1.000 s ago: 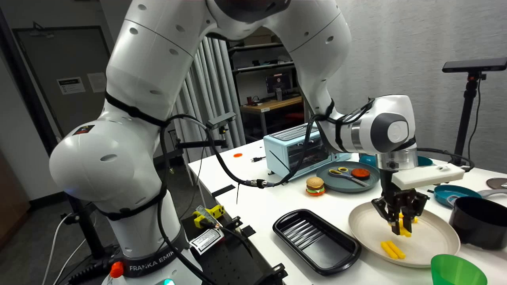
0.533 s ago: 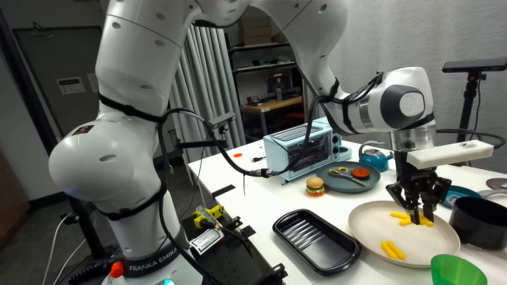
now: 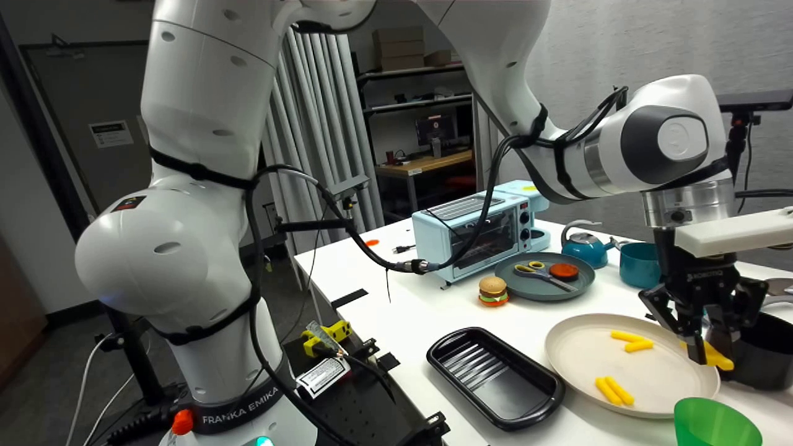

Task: Put the chips in the green cup

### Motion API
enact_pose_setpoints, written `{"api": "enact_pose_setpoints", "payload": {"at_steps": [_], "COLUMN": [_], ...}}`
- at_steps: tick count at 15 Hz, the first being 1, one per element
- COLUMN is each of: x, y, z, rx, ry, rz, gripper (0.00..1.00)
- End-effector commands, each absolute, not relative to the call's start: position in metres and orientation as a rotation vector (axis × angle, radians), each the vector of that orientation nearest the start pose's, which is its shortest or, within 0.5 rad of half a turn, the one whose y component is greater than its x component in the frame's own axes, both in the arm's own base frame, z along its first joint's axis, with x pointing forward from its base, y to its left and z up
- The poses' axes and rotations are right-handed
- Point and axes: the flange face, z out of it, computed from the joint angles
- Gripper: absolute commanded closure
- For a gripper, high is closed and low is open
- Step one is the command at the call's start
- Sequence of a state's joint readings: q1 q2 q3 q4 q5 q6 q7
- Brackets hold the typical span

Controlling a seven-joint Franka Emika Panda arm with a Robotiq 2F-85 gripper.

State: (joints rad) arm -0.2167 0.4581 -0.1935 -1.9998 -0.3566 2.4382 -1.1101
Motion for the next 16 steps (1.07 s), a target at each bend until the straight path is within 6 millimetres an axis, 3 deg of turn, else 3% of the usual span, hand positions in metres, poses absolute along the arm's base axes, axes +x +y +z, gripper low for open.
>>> {"api": "enact_pose_setpoints", "payload": {"at_steps": [1,13,14,15,16], "x": [0.542,0.521,0.520,0.520,0.519], "y": [-0.254,-0.271,-0.272,-0.273,-0.273], "z": [0.233,0.211,0.210,0.210,0.209], "rx": [-2.955,-2.960,-2.959,-2.958,-2.956], "ry": [-1.544,-1.518,-1.521,-1.520,-1.524], "rz": [0.443,0.589,0.601,0.608,0.615], "gripper": [0.93,0.93,0.57,0.44,0.38]}}
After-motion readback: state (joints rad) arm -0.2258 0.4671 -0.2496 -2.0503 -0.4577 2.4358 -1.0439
